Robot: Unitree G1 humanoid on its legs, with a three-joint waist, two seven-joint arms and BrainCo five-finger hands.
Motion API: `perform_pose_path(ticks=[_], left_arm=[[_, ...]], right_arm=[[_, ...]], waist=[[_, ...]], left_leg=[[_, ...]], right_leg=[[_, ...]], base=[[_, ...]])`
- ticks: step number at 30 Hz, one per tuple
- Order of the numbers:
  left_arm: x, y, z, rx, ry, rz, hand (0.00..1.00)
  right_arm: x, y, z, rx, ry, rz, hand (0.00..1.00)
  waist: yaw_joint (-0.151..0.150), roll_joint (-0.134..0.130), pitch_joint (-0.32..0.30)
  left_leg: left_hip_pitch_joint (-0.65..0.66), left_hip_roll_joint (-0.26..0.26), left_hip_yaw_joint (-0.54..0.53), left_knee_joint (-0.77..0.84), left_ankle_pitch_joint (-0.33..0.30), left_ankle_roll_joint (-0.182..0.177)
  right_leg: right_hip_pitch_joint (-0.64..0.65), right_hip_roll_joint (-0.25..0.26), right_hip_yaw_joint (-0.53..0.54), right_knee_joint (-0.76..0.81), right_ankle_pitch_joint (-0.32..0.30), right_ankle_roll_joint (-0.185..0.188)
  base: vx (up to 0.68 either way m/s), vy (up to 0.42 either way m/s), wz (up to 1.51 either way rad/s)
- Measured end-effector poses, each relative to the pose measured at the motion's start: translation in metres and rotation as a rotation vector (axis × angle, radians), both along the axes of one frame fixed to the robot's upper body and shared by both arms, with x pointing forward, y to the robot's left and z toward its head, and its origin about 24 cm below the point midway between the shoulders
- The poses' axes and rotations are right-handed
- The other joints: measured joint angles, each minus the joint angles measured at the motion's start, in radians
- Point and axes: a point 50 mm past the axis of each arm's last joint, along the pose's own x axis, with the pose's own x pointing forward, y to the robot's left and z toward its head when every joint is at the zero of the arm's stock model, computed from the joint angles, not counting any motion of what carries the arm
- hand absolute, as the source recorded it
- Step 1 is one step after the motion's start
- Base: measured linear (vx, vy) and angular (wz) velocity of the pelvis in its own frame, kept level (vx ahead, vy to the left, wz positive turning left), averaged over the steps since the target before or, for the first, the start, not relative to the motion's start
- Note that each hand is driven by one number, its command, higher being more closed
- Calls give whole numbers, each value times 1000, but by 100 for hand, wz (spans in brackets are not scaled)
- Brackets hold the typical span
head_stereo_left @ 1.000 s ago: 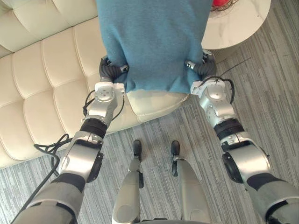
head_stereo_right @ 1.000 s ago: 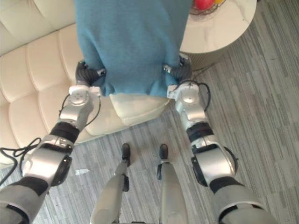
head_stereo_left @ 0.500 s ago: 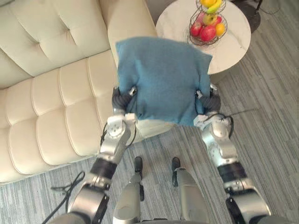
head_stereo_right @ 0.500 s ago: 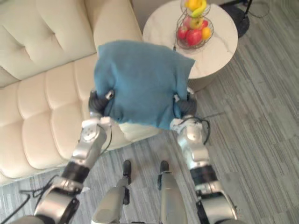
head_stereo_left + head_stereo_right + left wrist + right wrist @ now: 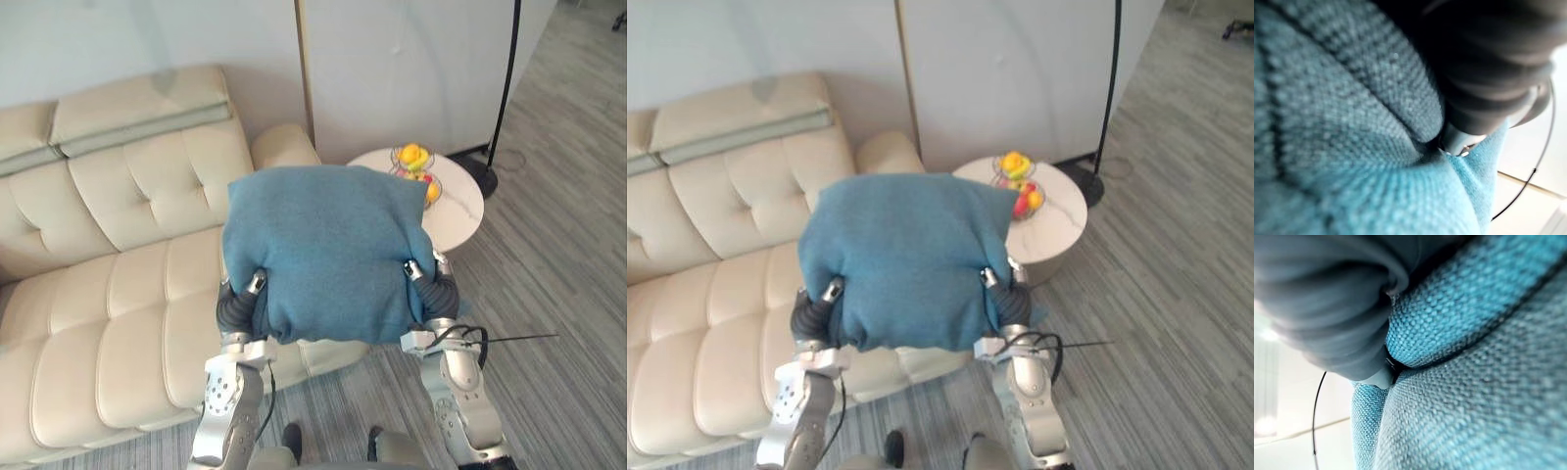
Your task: Pick up cushions and gather them together orderly.
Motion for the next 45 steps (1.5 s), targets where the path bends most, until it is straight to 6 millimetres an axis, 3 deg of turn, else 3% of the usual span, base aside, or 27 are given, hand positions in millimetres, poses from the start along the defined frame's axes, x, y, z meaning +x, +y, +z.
perform_pose_path(ticks=[7,8,9,10,12,15,17,18,19,20,21,23,26,28,29,30,31,32,33,34,35,37,38,39,42,44,45], left_arm=[[-10,0,-9,-2,45,-2,100],[-11,0,-10,-3,51,-2,100],[-12,1,-10,-10,53,-5,100],[-12,0,-10,-13,52,-10,100],[-12,-1,-15,-23,65,-32,100],[-12,-5,-25,-17,96,-73,100],[-10,-8,-29,-15,110,-84,100],[-8,-9,-32,-15,122,-85,100],[-2,-6,-34,13,127,-88,100],[1,-3,-34,25,124,-86,100],[5,0,-35,44,129,-85,100],[3,1,-40,41,152,-83,100],[1,-2,-45,26,176,-97,100],[1,-2,-46,30,181,-102,100],[1,-3,-46,32,180,-109,100],[1,-3,-47,36,184,-112,100],[0,-3,-48,39,187,-117,100],[0,-1,-48,64,186,-141,100],[0,1,-48,88,184,-155,100],[1,1,-47,95,181,-158,100],[3,0,-45,102,171,-164,100],[6,0,-43,115,158,-169,100],[7,1,-42,128,155,-172,100],[7,-2,-43,127,161,-176,100],[7,-4,-42,130,152,-182,100],[7,-5,-42,127,154,-183,100],[6,-7,-42,118,158,-187,100]], right_arm=[[-6,1,-5,-13,23,5,100],[-6,0,-5,-15,23,5,100],[-6,0,-6,-16,24,4,100],[-6,0,-5,-17,23,3,100],[-6,-3,-6,-20,23,-10,100],[-4,-12,-14,-30,42,-49,100],[2,-15,-19,-41,54,-60,100],[10,-16,-23,-55,69,-61,100],[19,-13,-30,-60,101,-62,100],[23,-12,-32,-65,112,-58,100],[29,-9,-36,-90,132,-52,100],[31,-8,-39,-97,152,-49,100],[30,-9,-39,-137,150,-55,100],[30,-10,-39,-142,150,-54,100],[30,-11,-39,-147,149,-55,100],[30,-11,-39,-150,151,-54,100],[30,-12,-39,-151,154,-54,100],[30,-12,-40,-153,156,-55,100],[30,-13,-40,-159,154,-51,100],[30,-14,-39,-163,154,-50,100],[30,-16,-39,-176,153,-50,100],[30,-17,-39,-181,152,-51,100],[30,-17,-39,-176,152,-50,100],[30,-20,-39,-182,151,-56,100],[30,-21,-38,-178,147,-57,100],[29,-21,-35,-177,137,-59,100],[23,-22,-32,-170,123,-64,100]], waist=[[1,0,-9],[-6,4,-10],[-7,4,-9],[-5,-2,-6],[-7,-7,-1],[-28,-12,-11],[-43,-3,-29],[-51,24,-56],[-53,-4,-56],[-49,-18,-49],[-48,-31,-38],[-40,-29,-36],[-24,-21,-31],[-21,-14,-32],[-24,-3,-25],[-44,7,-14],[-51,11,-11],[-69,10,-3],[-72,1,1],[-73,-1,3],[-84,-1,5],[-86,0,8],[-89,-8,8],[-98,-4,9],[-86,2,8],[-87,-4,11],[-86,-4,12]], left_leg=[[-58,-16,-56,107,-36,-2],[-104,-9,-45,169,-82,-16],[-126,39,61,226,-114,-11],[-129,63,111,255,-122,-1],[-162,159,257,411,-158,110],[-154,182,275,372,-157,136],[-165,185,234,243,-107,78],[-176,168,220,166,30,-46],[-195,126,219,158,36,-34],[-212,109,213,179,23,-21],[-268,93,193,272,-36,-1],[-300,86,184,379,-111,15],[-336,74,216,564,-275,62],[-336,62,247,567,-297,91],[-320,48,271,532,-299,106],[-293,32,269,490,-288,123],[-281,24,266,472,-283,127],[-233,-4,260,409,-260,135],[-185,-38,261,343,-238,150],[-169,-50,261,322,-232,155],[-141,-68,258,291,-221,161],[-112,-80,246,274,-221,160],[-90,-94,228,276,-221,159],[-65,-105,199,272,-222,159],[-28,-91,165,269,-226,149],[-43,-78,165,357,-241,124],[-84,-59,167,503,-247,112]], right_leg=[[32,-29,-59,17,-10,4],[32,-51,-104,33,-19,0],[36,-66,-135,41,-25,-7],[37,-75,-146,44,-31,-10],[57,-131,-200,78,-61,4],[101,-214,-265,31,-59,48],[106,-234,-264,-40,-25,91],[101,-220,-238,-113,18,132],[107,-226,-179,-217,70,144],[122,-229,-161,-262,102,142],[171,-241,-159,-344,185,164],[199,-252,-162,-367,228,189],[179,-302,-117,-293,243,199],[118,-323,-99,-232,286,160],[45,-329,-74,-136,302,74],[-11,-272,29,0,215,80],[-17,-246,55,37,186,95],[-29,-180,72,99,103,115],[-41,-139,47,109,43,86],[-45,-124,34,106,27,81],[-60,-74,13,86,-5,73],[-80,4,18,43,-16,66],[-80,48,18,-22,44,19],[-60,53,-3,-45,68,-23],[38,67,-3,-147,90,-22],[90,68,-15,-194,97,-23],[134,68,-23,-215,97,-23]], base=[[-18,11,30],[-74,2,80],[-66,3,78],[-51,24,80],[-45,97,78],[-25,251,89],[123,366,72],[171,444,53],[131,341,37],[157,406,33],[152,339,29],[111,293,17],[113,434,-31],[55,355,-47],[111,489,-26],[121,442,-14],[150,365,18],[123,213,22],[125,192,20],[129,142,27],[162,101,32],[181,65,34],[190,10,44],[205,-5,41],[221,-1,8],[196,-16,8],[167,-14,4]])
